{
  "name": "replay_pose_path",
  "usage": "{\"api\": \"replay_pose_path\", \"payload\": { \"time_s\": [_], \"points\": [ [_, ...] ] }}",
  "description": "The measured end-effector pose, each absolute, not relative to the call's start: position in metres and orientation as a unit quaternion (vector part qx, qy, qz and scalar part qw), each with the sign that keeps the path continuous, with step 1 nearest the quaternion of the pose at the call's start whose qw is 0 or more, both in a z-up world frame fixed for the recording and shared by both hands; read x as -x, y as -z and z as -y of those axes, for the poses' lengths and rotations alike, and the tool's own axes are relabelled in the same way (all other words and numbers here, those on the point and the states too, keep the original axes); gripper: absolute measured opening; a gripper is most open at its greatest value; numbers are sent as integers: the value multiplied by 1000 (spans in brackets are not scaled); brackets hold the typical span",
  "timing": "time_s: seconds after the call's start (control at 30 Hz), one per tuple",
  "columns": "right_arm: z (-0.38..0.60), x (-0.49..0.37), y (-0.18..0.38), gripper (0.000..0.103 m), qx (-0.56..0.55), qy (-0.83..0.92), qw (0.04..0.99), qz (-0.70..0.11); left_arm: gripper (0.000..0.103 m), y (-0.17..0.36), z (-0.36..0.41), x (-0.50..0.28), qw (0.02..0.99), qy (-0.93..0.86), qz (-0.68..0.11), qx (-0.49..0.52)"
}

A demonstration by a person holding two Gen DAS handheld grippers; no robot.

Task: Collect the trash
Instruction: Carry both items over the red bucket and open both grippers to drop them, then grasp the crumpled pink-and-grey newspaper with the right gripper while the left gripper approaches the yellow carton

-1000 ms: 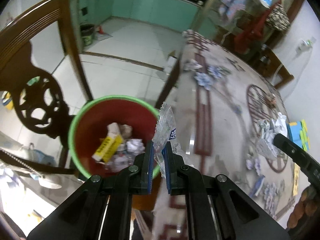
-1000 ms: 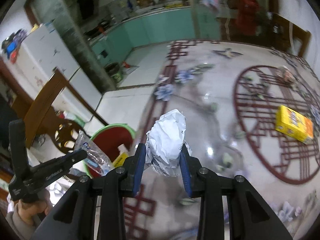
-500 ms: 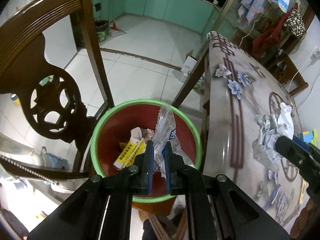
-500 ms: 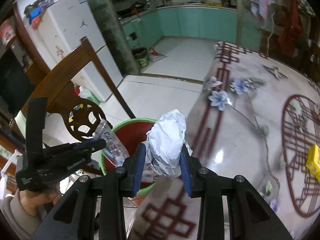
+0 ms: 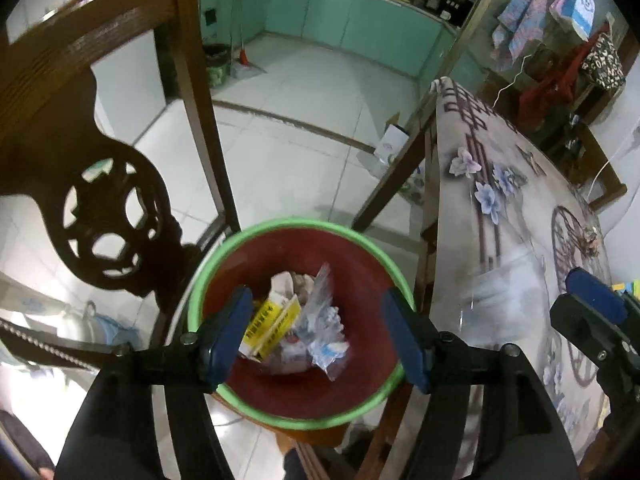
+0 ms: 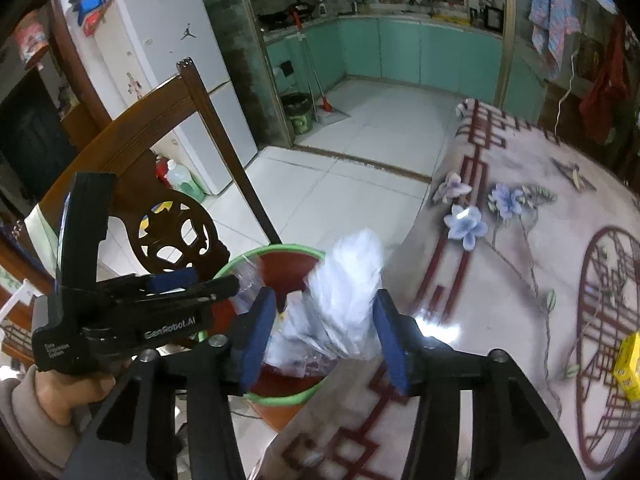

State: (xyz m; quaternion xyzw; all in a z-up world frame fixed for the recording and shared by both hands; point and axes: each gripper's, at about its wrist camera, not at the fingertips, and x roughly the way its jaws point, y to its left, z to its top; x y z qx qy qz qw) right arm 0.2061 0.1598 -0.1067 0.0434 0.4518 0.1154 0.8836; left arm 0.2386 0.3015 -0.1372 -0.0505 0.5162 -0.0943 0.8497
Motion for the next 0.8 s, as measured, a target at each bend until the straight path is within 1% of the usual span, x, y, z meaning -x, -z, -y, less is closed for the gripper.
{"api": "replay_pose_path", "payload": {
  "time_s": [0.27,0.47,0.67,0.8],
  "points": [
    [-156,-201,101,51,-46,-118,888,-441,66,129,-297,-235,851,98,-513,52],
    [-123,-182,96,51,-64,-96,892,-437,66,120,-284,-222,852,113,-509,53],
    [-44,-146,100,51,-58,-33,889,-454,66,120,-244,-203,842,153,-516,38],
    [41,-109,98,51,-60,39,884,-462,66,125,-200,-187,829,186,-527,18]
  ]
}}
